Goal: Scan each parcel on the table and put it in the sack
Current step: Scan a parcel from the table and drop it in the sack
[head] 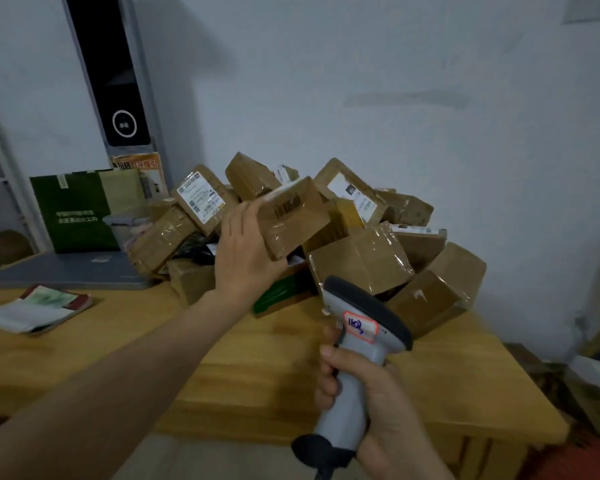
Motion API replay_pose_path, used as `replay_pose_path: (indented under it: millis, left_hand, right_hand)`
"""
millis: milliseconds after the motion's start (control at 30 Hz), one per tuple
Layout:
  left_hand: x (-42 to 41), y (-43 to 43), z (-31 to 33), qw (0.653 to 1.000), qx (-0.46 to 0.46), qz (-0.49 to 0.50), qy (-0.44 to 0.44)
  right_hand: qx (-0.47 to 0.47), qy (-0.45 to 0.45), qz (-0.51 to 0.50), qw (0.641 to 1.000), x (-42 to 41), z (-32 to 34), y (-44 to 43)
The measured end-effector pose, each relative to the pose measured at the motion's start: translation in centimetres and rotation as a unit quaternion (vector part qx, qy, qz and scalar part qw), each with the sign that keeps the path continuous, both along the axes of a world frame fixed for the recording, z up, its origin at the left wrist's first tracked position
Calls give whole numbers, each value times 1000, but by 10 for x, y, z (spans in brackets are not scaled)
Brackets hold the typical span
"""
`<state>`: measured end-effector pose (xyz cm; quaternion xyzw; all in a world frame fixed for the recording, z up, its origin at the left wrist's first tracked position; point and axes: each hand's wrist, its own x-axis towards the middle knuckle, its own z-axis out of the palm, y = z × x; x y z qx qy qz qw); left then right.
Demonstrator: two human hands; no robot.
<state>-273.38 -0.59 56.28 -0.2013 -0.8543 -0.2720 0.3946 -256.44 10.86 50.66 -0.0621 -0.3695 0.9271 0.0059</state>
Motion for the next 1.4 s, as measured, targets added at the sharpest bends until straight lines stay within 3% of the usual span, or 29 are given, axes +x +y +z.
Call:
replay_pose_path:
  millis: [200, 333, 433, 533, 600, 733, 800, 1000, 1167, 1400]
  left_hand:
    - [78, -80, -100, 989, -136, -43, 41]
    - [111, -112, -143, 980, -192, -50, -4]
    - [123, -120, -139, 972, -213, -80, -59]
    - [124, -114, -116, 976, -93, -84, -179]
    - [114, -107, -99, 960, 18, -50, -276]
    - [87, -107, -81, 888, 167, -85, -420]
    - [85, -109, -81, 850, 188, -122, -476]
    - [97, -128, -71, 886, 95, -111, -439]
    - [104, -166, -25, 930, -143, -70, -332]
    - [118, -211, 14, 877, -363, -6, -314]
  right_hand:
    - [27, -9, -50, 998, 20, -21, -1]
    - [53, -41, -64, 996, 29, -34, -9]
    - [72, -70, -77, 992, 27, -39, -15]
    - [79, -80, -91, 989, 22, -38, -22]
    - [87, -69, -93, 989, 17, -35, -27]
    - [128, -50, -84, 987, 2, -27, -32]
    - [143, -42, -66, 987, -6, -24, -32]
    - [257, -43, -52, 964, 6, -32, -36]
    - [409, -3, -13, 912, 41, -31, -57]
    - [467, 51, 73, 880, 62, -20, -99]
